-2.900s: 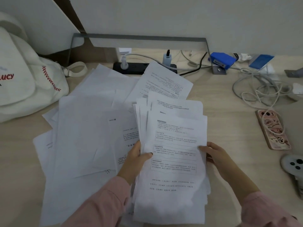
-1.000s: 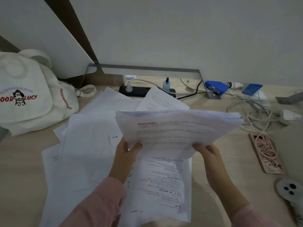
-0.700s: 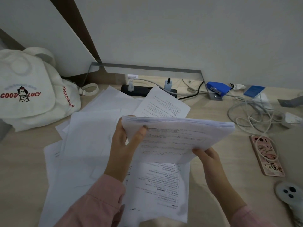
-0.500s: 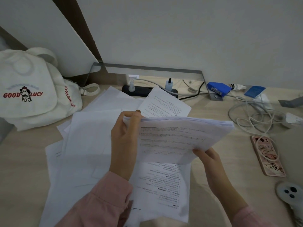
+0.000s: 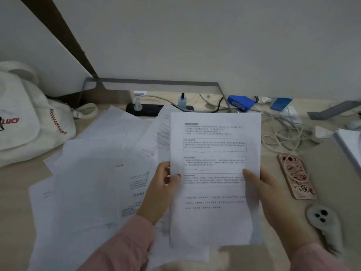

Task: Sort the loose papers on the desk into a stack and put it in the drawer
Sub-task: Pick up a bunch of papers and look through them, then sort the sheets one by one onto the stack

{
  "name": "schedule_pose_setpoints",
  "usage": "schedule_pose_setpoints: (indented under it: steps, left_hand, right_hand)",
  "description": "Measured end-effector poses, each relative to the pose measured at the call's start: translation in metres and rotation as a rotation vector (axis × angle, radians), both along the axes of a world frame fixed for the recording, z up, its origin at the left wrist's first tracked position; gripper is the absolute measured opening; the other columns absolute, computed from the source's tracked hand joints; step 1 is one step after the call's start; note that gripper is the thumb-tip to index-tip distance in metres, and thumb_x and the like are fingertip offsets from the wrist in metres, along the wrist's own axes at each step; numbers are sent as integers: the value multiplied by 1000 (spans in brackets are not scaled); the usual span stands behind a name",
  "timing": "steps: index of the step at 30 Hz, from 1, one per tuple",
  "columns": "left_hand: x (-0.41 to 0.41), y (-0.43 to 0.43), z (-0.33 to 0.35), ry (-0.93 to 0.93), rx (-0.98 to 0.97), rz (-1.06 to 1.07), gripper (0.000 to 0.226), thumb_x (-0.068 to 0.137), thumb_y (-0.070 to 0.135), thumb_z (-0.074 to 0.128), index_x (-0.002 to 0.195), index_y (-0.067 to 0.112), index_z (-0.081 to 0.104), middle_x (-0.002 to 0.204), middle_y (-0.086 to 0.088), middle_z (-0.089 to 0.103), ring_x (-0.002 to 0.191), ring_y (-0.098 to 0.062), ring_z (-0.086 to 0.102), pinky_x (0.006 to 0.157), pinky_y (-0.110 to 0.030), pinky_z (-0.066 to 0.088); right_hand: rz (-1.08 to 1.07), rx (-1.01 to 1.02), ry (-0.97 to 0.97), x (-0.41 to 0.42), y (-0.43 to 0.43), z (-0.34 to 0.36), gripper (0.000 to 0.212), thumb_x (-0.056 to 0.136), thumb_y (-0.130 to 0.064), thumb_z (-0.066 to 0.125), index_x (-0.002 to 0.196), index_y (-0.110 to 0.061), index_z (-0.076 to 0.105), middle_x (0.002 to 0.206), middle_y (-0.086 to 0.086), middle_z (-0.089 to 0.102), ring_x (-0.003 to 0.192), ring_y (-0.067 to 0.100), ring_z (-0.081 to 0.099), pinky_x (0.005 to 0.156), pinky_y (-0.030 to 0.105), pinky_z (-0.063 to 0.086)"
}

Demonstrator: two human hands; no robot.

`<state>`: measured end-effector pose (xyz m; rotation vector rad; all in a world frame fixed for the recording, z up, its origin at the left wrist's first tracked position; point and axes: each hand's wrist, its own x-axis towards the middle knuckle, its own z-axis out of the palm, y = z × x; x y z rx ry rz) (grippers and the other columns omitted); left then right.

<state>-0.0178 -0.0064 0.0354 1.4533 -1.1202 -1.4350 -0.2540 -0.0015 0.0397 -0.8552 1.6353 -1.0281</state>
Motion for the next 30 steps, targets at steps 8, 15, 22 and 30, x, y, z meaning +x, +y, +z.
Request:
schedule_pose_setpoints:
  steps: [8,15,22,30]
  left_hand:
    - [-72,16,-66,-115,281,-199,32,93,12,45,121,27,45,107,6,61,95,-13,62,87,-38,53]
    - [-113,16,-88,-100,329,-285,36,92,15,48,122,32,44,110,9,62,102,-10,61,97,-40,48]
    - [-130,15,-88,-106,339,-380,38,92,15,47,125,32,47,115,9,59,106,-10,58,97,-28,46]
    - [-59,10,-82,-336,274,-141,29,92,16,51,120,25,52,120,7,50,113,-9,48,97,-22,34]
  right_hand:
    - [-175,285,166,-70,10,-51,10,90,-3,47,90,-9,55,81,5,58,69,19,54,62,30,44]
    - [-225,371,257,-106,12,-76,23,90,-2,46,110,-7,55,89,7,59,80,23,53,73,32,41]
    - [-193,367,363,-115,10,-75,37,91,0,44,128,-3,47,98,7,59,85,22,50,76,38,43]
    - [-57,339,318,-79,-8,-63,42,89,1,45,130,-7,49,126,15,53,105,22,50,83,30,37]
